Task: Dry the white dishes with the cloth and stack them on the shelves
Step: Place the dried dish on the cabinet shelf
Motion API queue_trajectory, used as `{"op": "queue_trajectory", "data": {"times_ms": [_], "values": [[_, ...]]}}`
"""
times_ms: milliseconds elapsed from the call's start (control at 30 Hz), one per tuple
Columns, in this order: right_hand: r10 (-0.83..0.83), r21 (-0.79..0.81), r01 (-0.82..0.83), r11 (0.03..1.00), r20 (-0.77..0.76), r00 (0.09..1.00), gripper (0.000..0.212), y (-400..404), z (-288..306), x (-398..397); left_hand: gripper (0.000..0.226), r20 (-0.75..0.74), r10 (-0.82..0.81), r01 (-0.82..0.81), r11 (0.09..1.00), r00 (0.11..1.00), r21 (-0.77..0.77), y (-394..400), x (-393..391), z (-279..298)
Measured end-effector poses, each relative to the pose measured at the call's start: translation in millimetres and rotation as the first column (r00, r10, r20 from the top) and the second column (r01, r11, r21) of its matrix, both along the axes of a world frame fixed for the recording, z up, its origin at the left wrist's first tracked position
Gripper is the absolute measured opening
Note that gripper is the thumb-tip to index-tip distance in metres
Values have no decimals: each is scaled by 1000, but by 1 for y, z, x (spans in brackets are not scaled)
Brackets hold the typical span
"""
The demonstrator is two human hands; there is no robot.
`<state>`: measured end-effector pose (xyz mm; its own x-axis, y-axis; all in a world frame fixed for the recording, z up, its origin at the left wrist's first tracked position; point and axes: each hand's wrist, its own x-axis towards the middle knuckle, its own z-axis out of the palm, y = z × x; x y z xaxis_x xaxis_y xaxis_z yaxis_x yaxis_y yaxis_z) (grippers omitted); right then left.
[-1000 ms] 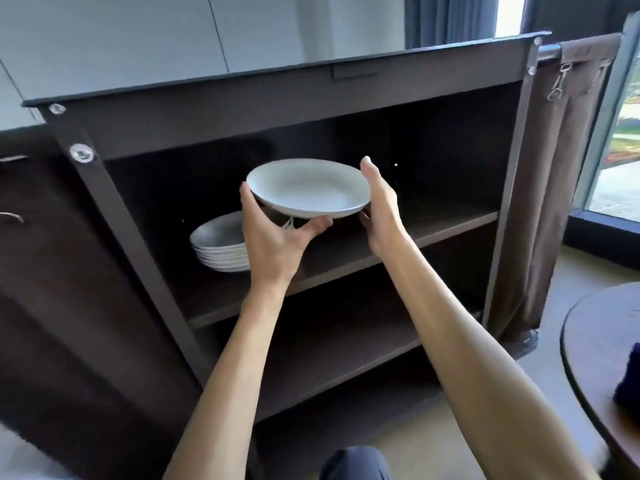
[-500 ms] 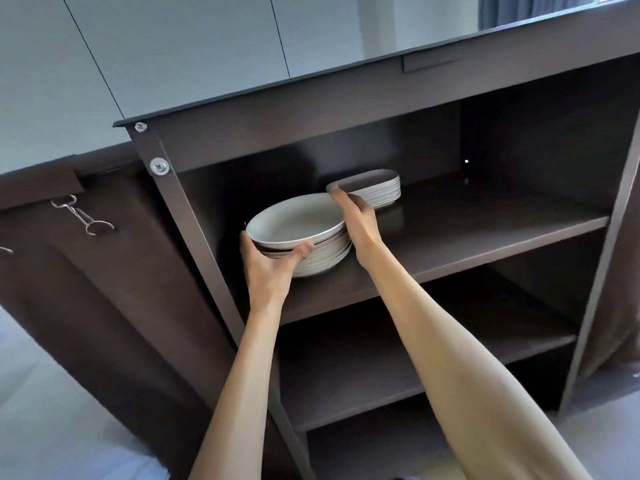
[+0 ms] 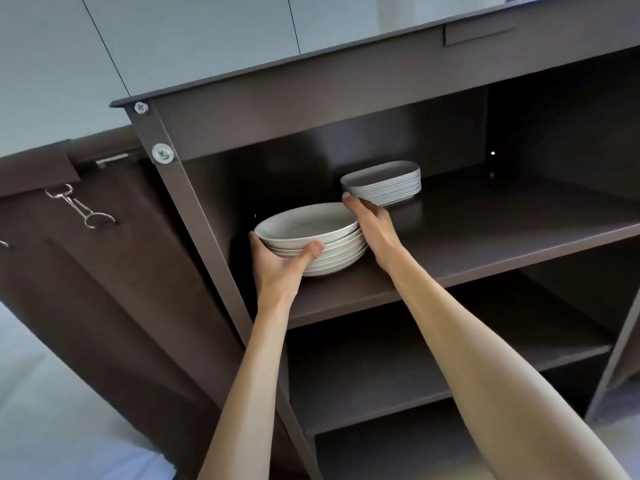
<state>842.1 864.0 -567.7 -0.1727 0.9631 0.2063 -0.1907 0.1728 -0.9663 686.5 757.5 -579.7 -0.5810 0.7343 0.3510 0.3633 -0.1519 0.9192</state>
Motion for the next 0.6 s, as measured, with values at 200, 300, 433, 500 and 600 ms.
{"op": "queue_trajectory", "data": {"times_ms": [200,300,433,500,600], "values": [[-39,45,34,998,121,992,91,-7,-4,-2,136,22,-23,24,999,999,-25,-2,4,2],[-193,232,145,962,202,960,72,-17,-5,-4,140,-27,-19,20,1000,999,15,-9,10,5],[-446,579,171,798,374,813,72,-35,-2,-5,126,-376,83,-72,996,923,42,-18,23,3],[-577,715,170,678,375,726,74,-40,-1,-4,121,-566,131,-122,991,814,54,-19,27,3],[-683,781,259,569,273,677,67,-42,-1,-2,115,-639,107,-131,991,762,9,-19,27,3]]}}
